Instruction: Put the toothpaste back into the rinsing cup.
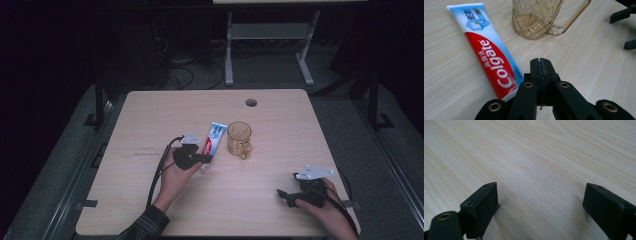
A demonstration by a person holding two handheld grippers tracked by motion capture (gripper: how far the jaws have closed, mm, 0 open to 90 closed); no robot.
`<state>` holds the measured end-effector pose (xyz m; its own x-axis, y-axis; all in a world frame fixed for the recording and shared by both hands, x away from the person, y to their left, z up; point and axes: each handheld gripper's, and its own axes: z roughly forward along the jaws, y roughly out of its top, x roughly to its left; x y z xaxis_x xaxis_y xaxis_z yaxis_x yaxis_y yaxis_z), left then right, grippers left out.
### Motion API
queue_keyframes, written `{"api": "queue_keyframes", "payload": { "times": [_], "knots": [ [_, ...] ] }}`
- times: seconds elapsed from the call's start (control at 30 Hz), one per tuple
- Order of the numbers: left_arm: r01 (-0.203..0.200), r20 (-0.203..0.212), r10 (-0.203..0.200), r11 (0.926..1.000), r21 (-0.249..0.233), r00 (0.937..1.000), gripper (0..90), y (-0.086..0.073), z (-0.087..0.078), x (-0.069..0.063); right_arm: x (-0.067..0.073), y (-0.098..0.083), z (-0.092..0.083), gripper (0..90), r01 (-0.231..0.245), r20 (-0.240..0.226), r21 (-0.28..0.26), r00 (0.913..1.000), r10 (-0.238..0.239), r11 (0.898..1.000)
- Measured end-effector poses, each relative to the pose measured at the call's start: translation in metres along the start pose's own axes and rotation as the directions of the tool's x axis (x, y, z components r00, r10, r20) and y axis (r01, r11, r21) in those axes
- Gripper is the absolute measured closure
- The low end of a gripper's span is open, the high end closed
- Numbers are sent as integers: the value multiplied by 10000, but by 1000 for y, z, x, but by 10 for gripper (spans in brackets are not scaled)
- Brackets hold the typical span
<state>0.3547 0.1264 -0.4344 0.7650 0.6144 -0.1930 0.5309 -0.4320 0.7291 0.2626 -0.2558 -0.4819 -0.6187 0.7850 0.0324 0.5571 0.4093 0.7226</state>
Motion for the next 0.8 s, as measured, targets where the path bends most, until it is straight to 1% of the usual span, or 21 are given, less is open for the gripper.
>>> {"api": "queue_keyframes", "payload": {
  "times": [0.13, 0.27, 0.3, 0.33, 0.4, 0.57, 0.7, 0.8],
  "knots": [
    [-109, 36, 108, 9998, 161, 9999, 900, 1, 10, -1, 0, 0, 0, 121, 5, -16, 0, 10000, -5, 10000],
    [-152, 19, 152, 9989, 439, 9999, 900, -1, 22, -2, 0, 0, 0, 121, 15, -25, -3, 10000, -15, 10000],
    [-152, 19, 152, 9989, 439, 9999, 900, -1, 22, -2, 0, 0, 0, 121, 15, -25, -3, 10000, -15, 10000],
    [-233, -58, 237, 9976, 654, 9997, 900, -2, 27, -2, 0, 0, 0, 121, 16, -29, -4, 10000, -16, 10000],
    [-231, -123, 241, 9970, 742, 9996, 900, -4, 30, -1, 0, 0, 0, 121, 25, -41, -3, 10000, -25, 10000],
    [-266, -317, 294, 9960, 854, 9991, 900, -5, 31, 0, 0, 0, 0, 121, 32, -51, -6, 10000, -32, 10000],
    [-252, -434, 290, 9961, 849, 9986, 900, -5, 31, 2, 0, 0, 0, 121, 33, -48, -5, 10000, -33, 10000],
    [-170, -466, 209, 9964, 826, 9987, 900, -6, 30, 4, 0, 0, 0, 121, 34, -50, -7, 10000, -34, 10000]
  ]
}}
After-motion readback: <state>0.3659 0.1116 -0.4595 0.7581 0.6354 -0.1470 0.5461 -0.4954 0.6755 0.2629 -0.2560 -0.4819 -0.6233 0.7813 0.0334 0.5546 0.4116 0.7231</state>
